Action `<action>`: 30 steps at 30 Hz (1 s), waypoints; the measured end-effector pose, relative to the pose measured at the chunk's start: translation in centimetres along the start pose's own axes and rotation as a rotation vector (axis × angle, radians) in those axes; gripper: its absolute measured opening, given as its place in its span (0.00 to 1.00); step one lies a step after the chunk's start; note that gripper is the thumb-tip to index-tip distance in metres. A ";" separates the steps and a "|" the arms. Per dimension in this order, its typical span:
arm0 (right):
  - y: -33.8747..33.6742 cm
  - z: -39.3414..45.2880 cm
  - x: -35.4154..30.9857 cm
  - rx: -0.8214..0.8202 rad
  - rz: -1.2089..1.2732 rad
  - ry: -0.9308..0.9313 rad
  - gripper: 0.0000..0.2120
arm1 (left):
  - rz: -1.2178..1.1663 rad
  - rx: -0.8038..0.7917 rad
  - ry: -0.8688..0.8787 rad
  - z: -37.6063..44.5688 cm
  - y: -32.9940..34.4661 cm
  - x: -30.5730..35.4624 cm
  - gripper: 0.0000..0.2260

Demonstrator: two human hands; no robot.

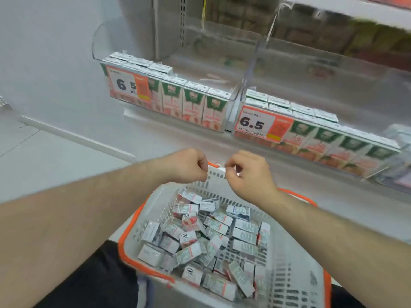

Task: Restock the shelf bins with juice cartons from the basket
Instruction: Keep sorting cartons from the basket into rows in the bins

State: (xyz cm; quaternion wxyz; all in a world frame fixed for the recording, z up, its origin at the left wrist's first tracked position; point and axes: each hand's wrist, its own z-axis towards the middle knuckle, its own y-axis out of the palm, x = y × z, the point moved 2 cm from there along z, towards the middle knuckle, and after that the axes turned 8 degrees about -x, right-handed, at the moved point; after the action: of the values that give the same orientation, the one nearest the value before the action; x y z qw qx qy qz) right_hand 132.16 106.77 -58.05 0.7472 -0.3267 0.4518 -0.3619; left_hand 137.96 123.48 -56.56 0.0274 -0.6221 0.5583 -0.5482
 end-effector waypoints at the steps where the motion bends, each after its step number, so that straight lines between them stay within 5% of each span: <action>1: 0.7 -1.0 0.8 -0.064 0.034 0.125 0.08 | 0.056 -0.025 -0.016 0.3 0.8 -0.4 0.04; 8: 8.4 -8.1 6.8 -0.726 0.270 0.739 0.06 | 0.396 -0.315 -0.122 3.0 8.1 -4.1 0.09; 13: 12.6 -12.9 9.2 -0.896 0.419 0.963 0.18 | 0.622 -0.501 -0.070 3.9 14.2 -8.5 0.18; 18: 14.8 -14.5 10.1 -0.863 0.425 0.979 0.25 | 0.701 -0.556 -0.028 4.6 15.9 -10.3 0.20; 22: 14.7 -12.0 10.3 -0.737 0.130 0.759 0.28 | 0.674 -0.617 -0.039 5.6 15.9 -10.9 0.23; 26: 16.1 -8.2 10.1 -0.782 -0.038 0.614 0.34 | 0.605 -0.622 -0.041 6.5 15.8 -11.8 0.22; 30: 19.1 -6.8 10.1 -0.791 0.429 0.894 0.44 | 0.477 -0.557 -0.094 7.1 15.5 -12.5 0.20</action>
State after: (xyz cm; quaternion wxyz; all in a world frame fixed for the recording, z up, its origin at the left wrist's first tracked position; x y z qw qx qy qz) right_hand 133.98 107.26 -80.65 0.3648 -0.2977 0.8752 -0.1112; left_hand 135.56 122.59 -77.51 0.0095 -0.4826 0.8135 -0.3244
